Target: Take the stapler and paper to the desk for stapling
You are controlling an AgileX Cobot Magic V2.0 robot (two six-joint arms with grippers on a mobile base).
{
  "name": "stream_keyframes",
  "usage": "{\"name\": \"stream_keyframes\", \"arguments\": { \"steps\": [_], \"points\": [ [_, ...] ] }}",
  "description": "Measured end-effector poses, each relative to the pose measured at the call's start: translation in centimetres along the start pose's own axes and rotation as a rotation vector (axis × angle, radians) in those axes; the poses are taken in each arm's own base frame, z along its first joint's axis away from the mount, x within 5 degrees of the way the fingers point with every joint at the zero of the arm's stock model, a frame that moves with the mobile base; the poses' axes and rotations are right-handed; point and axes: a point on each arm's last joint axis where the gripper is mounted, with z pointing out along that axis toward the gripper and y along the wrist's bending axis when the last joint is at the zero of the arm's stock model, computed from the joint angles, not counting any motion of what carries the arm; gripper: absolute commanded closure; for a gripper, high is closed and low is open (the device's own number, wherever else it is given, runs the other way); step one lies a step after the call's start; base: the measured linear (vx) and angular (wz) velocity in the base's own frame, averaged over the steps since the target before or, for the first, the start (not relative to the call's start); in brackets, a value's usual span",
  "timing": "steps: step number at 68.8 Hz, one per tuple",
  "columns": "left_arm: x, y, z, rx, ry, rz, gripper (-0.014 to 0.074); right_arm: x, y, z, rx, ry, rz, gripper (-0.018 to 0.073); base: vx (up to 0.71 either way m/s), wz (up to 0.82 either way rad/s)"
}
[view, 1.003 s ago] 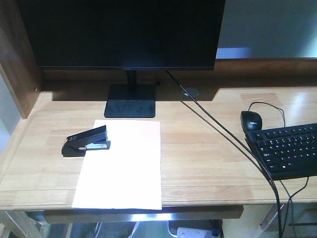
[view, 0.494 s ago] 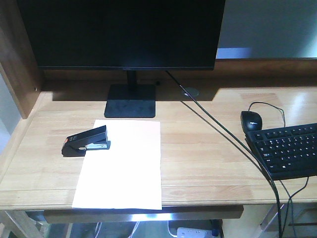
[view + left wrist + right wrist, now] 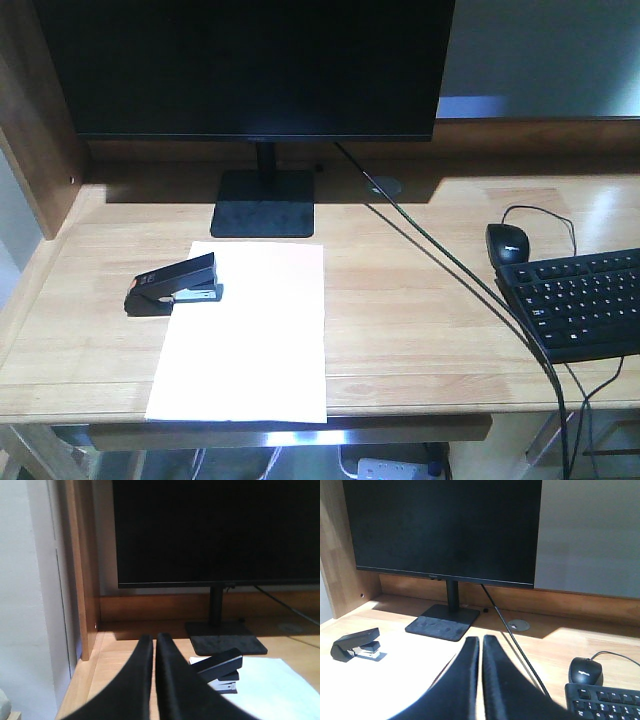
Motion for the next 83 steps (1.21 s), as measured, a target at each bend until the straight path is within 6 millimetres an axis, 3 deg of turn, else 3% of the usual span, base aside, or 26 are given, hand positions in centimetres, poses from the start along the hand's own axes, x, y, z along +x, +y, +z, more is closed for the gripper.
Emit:
{"name": "stream_keyframes", "arguments": {
  "steps": [83],
  "points": [
    [0.03,0.06,-0.01,-0.01,0.0,-0.003,0.0603,0.01,-0.01,0.0,0.001,0.001,0.0,0.0568,0.0,0.0]
  ]
}}
